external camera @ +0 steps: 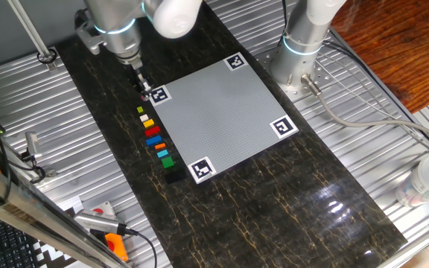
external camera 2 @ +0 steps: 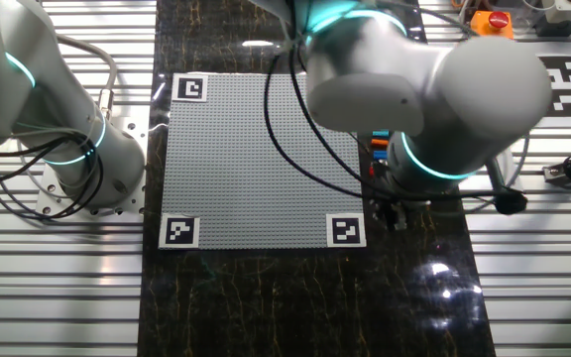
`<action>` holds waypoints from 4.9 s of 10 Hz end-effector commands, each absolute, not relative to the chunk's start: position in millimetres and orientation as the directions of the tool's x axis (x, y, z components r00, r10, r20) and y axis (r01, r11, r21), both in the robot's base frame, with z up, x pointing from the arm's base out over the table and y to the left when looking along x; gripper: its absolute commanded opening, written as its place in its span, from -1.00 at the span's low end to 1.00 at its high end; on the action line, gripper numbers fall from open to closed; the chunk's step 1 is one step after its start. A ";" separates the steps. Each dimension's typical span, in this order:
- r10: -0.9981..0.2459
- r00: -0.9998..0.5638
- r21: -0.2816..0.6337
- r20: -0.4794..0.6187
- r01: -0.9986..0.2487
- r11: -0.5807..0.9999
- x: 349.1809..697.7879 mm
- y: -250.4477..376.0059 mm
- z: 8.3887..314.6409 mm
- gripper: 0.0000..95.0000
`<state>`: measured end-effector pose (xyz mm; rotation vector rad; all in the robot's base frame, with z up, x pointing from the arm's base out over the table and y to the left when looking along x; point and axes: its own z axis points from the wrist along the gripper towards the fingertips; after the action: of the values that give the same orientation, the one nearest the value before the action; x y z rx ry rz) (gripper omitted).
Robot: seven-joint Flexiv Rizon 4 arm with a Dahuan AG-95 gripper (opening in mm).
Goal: Build with small Lego blocks
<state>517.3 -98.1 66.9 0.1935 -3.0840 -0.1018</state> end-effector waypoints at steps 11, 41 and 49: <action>-0.065 -0.996 0.063 0.058 -0.061 0.996 501.5 -80.5 52.5 -1.00; -0.010 -0.998 0.077 0.058 -0.005 0.997 476.7 -76.7 20.6 -1.00; -0.017 -0.998 0.078 0.056 -0.013 0.997 477.5 -77.6 16.7 -1.00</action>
<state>477.5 -77.5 16.3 0.0229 -3.0828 -0.1209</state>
